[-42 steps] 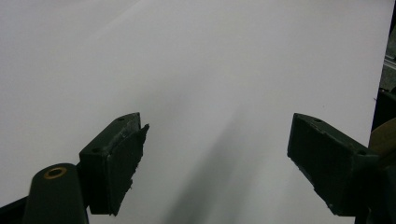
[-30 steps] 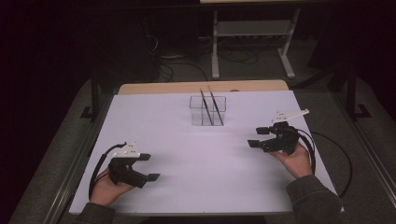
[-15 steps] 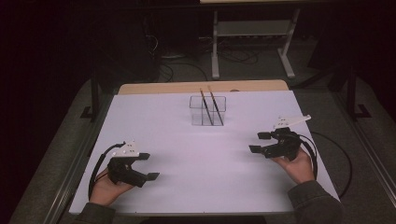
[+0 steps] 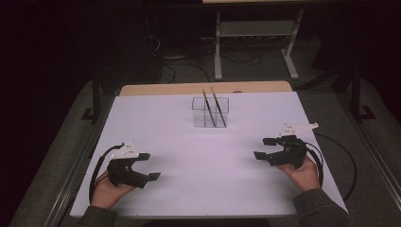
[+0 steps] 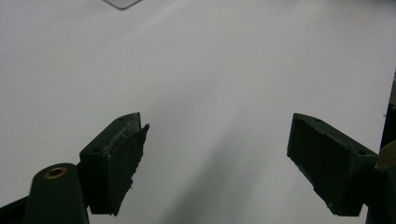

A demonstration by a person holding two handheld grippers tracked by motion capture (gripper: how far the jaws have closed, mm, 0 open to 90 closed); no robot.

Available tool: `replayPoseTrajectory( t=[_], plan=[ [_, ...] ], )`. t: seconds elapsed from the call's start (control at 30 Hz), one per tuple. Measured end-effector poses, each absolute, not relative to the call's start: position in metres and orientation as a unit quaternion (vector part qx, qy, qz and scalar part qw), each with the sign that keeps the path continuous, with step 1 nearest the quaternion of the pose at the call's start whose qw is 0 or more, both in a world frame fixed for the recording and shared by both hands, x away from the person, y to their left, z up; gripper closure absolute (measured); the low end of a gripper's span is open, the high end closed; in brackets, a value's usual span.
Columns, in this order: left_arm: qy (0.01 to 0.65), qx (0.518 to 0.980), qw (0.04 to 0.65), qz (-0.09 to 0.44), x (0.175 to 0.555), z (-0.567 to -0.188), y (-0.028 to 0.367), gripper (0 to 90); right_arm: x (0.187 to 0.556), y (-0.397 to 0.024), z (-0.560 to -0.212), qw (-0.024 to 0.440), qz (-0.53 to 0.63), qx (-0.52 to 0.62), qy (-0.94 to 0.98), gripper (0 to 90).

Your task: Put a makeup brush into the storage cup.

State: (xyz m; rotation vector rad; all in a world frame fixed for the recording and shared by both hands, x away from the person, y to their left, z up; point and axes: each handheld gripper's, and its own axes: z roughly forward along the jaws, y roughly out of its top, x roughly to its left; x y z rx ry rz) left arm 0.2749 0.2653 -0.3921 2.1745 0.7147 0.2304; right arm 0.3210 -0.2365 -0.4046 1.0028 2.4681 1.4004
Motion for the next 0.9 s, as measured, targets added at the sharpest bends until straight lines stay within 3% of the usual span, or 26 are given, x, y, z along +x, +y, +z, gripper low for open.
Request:
replayPoseTrajectory(
  t=[0.9],
  plan=[
    [0.301, 0.85, 0.416, 0.117, 0.265, -0.392, 0.27, 17.8, 0.293, -0.242, -0.413, 0.078, 0.472, 0.341, 0.809, 23.5]
  ],
)
